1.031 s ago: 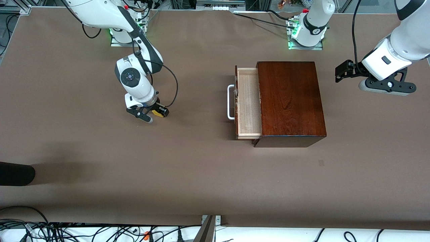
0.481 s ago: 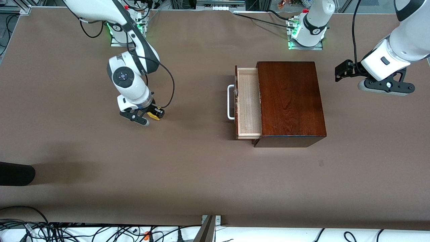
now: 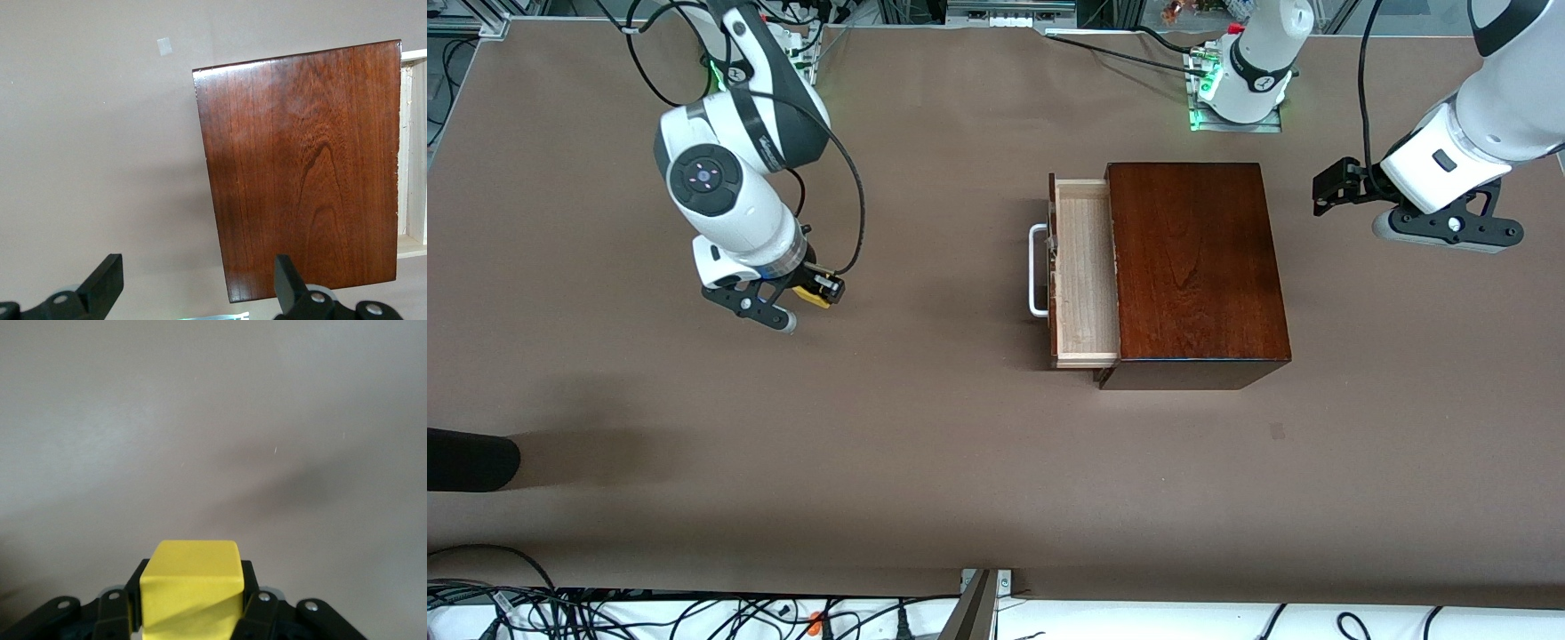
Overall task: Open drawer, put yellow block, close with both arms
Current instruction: 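Carry the yellow cube with the right gripper over the open drawer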
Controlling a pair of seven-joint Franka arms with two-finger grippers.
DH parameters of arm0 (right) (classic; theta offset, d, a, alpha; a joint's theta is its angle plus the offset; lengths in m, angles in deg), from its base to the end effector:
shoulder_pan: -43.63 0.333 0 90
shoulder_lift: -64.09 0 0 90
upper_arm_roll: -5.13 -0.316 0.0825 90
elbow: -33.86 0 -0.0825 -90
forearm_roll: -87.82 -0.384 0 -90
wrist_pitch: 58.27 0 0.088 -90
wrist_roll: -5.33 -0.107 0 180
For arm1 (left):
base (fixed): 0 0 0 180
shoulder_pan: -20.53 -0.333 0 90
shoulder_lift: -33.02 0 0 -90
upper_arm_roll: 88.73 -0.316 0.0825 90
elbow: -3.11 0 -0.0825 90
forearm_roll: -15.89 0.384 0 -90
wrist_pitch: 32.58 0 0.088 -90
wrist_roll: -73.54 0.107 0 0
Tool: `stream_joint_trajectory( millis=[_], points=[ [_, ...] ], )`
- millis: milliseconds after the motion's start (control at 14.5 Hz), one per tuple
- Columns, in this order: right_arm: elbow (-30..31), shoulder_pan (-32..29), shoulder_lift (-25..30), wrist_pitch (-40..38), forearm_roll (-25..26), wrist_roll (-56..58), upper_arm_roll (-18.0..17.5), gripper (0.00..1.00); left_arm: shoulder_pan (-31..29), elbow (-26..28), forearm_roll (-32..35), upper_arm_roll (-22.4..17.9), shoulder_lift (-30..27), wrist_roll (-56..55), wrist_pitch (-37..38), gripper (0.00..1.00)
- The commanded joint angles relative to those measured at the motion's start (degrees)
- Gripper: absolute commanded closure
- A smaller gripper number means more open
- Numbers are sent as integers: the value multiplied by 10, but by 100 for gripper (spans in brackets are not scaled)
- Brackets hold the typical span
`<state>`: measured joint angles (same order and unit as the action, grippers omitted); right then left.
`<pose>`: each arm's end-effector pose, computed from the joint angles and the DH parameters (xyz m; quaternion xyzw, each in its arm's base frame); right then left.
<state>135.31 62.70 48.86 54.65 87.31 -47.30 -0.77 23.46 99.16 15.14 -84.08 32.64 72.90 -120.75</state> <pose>0.5667 0.2599 0.4058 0.9696 -0.2420 -0.0361 0.0064 0.5390 -0.0733 0.5761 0.9960 -0.0602 -0.0657 0.0016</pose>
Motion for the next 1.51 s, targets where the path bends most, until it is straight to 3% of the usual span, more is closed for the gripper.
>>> stream_joint_trajectory(
  millis=[0, 275, 619, 894, 1444],
  points=[
    [-83, 30, -11, -78, -39, -120, -5, 100, -2, -9, 15, 4, 1, 8, 7, 0],
    [-123, 115, -37, -71, -41, -359, -4, 100, -3, -8, 15, 4, 1, 9, 8, 0],
    [-287, 209, -181, -59, -23, -613, -3, 100, -2, -8, 15, 4, 1, 9, 9, 0],
    [-385, 257, -251, -52, -23, -756, -1, 100, -2, -9, 15, 4, 1, 9, 9, 0],
    [-405, 312, -296, 4, -27, -898, -3, 100, -2, -9, 15, 4, 1, 9, 9, 0]
  ],
)
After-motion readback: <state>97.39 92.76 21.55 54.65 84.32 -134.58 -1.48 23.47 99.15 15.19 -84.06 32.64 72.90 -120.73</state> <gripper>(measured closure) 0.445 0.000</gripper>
